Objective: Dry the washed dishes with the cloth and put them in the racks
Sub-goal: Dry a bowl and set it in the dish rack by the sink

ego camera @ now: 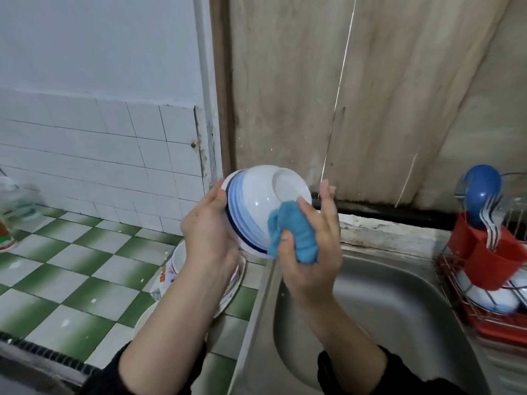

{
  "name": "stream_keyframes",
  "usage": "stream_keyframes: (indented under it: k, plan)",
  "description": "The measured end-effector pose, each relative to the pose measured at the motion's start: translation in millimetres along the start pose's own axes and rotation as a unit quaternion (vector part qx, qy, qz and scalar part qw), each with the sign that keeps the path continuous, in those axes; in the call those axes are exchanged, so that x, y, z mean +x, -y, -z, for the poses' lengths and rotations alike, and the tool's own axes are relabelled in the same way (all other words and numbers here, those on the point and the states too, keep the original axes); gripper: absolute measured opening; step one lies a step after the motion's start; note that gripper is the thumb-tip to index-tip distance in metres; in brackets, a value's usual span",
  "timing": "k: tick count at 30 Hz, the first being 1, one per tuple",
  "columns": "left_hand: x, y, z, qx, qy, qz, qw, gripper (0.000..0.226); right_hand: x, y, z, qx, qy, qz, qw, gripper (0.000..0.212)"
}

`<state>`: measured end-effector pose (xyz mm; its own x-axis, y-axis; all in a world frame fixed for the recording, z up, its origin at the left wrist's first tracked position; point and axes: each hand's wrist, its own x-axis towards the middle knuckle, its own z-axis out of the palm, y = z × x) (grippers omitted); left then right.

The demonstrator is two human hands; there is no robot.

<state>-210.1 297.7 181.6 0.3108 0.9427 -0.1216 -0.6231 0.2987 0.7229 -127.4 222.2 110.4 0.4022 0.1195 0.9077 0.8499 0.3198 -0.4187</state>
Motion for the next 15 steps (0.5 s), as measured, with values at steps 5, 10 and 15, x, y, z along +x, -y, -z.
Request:
stream_keyframes:
  k: [5, 10, 15]
  plan:
    - [3.1, -5.3, 9.3, 0.061, 0.03, -0.061, 0.996, 0.021, 48.3, 0.0, 10.6, 0.073, -0.024, -0.245, 0.967, 0.036]
    - [-4.8, 2.4, 13.5, 0.05, 0.001, -0.073, 0.996, 0.02, 33.7, 18.8, 7.1, 0.028, 0.103, -0.179, 0.978, 0.035]
    - [-3.3, -8.0, 18.6, 0.065, 0.011, -0.106, 0.992, 0.021, 42.6, 0.5, 17.1, -0.048, 0.136, -0.197, 0.97, 0.029]
